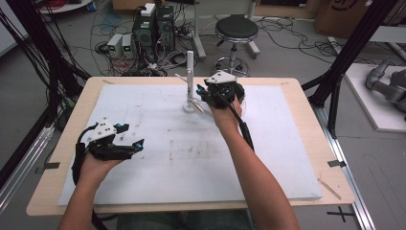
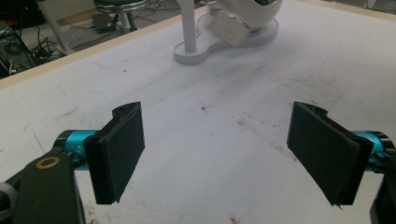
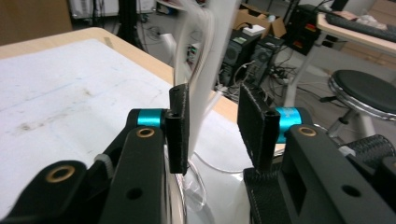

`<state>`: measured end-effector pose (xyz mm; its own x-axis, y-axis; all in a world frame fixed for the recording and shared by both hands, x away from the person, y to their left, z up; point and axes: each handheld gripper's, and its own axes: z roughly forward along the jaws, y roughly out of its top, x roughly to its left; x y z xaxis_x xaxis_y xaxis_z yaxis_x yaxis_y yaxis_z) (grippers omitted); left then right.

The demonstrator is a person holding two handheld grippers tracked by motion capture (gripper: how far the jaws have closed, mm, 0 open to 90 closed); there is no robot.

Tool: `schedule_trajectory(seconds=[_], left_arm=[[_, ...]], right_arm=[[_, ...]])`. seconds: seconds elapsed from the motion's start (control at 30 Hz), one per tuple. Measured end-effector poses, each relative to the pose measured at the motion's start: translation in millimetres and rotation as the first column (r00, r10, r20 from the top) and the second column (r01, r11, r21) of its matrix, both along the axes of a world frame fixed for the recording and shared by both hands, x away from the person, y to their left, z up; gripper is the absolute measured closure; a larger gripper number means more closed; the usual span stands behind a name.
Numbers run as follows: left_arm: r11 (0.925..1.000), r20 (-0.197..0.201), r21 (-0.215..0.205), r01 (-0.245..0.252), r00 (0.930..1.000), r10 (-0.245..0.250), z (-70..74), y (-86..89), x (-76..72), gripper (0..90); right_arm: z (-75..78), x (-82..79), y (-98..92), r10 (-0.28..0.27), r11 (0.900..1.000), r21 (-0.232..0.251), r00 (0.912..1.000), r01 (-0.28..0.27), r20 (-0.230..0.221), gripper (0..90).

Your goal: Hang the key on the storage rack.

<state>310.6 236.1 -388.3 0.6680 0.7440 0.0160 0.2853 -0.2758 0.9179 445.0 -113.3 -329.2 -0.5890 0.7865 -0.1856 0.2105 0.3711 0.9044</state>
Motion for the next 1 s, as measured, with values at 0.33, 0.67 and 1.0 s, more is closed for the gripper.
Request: schedule_trajectory(seconds=[0.33, 0.67, 1.0], left_arm=[[1.0, 0.008, 0.002, 0.001, 1.0, -0.001, 0.6, 0.7, 0.2, 19.0], [1.0, 0.02, -0.004, 0.003, 0.9998, -0.002, 1.8, -3.3, 5.7, 19.0], [0.9999, 0.025, -0.008, -0.013, 0.9996, 0.013, -0.2, -5.9, 15.6, 19.0]], right_arm=[[-2.4, -20.9, -21.9, 0.01, 1.0, 0.013, 0.9999, -0.01, 0.006, 41.4], [-8.9, -47.3, -49.0, 0.009, 1.0, -0.002, 0.9998, -0.009, 0.018, 31.3], [-17.6, -70.5, -88.4, -0.024, 0.999, 0.032, 0.9994, 0.024, 0.026, 26.4]])
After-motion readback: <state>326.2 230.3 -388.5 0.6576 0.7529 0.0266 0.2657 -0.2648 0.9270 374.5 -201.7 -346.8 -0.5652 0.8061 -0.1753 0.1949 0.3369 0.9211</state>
